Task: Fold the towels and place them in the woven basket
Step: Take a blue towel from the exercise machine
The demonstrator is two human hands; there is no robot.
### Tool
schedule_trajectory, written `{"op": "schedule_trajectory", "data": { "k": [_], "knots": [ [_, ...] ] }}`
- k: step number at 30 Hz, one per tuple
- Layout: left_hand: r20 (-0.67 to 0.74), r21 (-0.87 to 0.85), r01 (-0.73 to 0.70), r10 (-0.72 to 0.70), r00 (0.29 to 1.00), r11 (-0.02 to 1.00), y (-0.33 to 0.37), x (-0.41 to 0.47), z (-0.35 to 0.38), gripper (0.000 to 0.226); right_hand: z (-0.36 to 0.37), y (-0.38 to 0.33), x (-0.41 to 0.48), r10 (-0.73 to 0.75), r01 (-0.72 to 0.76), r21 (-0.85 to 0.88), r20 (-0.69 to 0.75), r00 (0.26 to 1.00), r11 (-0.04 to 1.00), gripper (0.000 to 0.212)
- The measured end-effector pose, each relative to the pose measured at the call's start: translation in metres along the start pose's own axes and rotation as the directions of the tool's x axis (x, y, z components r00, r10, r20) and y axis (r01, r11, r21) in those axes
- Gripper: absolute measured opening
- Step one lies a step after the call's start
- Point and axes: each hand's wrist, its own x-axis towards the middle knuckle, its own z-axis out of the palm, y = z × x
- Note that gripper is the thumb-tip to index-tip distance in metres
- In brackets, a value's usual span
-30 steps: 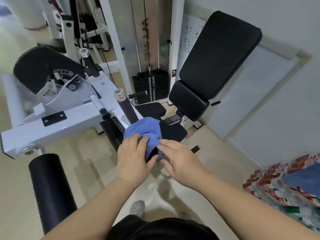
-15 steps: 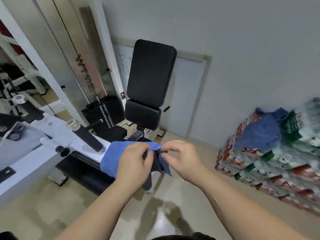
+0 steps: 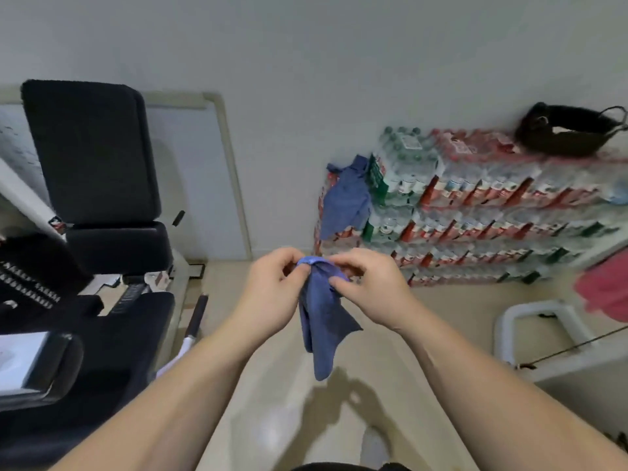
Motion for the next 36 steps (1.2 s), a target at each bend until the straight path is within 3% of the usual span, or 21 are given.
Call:
{"op": "schedule_trajectory", "data": {
  "k": [2,4,7,15,23,27,31,36],
  "knots": [
    [0.032,-0.086,0.032,-0.029,0.999,0.996,0.019,0.011,0.038,0.026,-0.022,0.029,-0.013,-0.023,0.023,-0.027,-0.003,1.000,0.999,0.008],
    [0.076,-0.118,0.055,-0.046,0.996,0.992,0.036,0.023,0.080,0.026,-0.046,0.061,-0.025,0.044,-0.044,0.008,-0.044,0.998,0.999,0.014],
    [0.130,-0.070,0.040,-0.031,0.991,0.997,0.058,0.041,0.144,0.025,-0.092,0.114,-0.040,0.155,-0.147,0.085,-0.095,0.983,0.985,0.018],
    [0.168,0.101,-0.098,0.080,0.983,0.990,0.087,0.087,0.260,0.013,-0.216,0.214,-0.050,0.197,-0.185,0.113,-0.101,0.975,0.976,0.010],
    [0.157,0.077,-0.008,-0.004,0.988,0.997,0.091,0.156,0.303,0.013,-0.256,0.299,-0.010,0.301,-0.298,-0.090,0.018,0.953,0.950,0.019],
    [0.167,0.049,-0.007,-0.001,0.986,0.999,0.084,0.211,0.323,0.017,-0.256,0.355,0.023,0.469,-0.451,-0.215,0.038,0.883,0.866,0.018],
    [0.219,0.052,-0.066,0.053,0.974,0.996,0.083,0.280,0.353,0.017,-0.259,0.404,0.061,0.582,-0.569,-0.255,-0.030,0.813,0.782,0.016],
    [0.252,0.155,-0.170,0.127,0.959,0.973,0.053,0.370,0.368,0.017,-0.296,0.430,0.124,0.586,-0.605,-0.317,-0.164,0.793,0.730,0.018]
  ]
}}
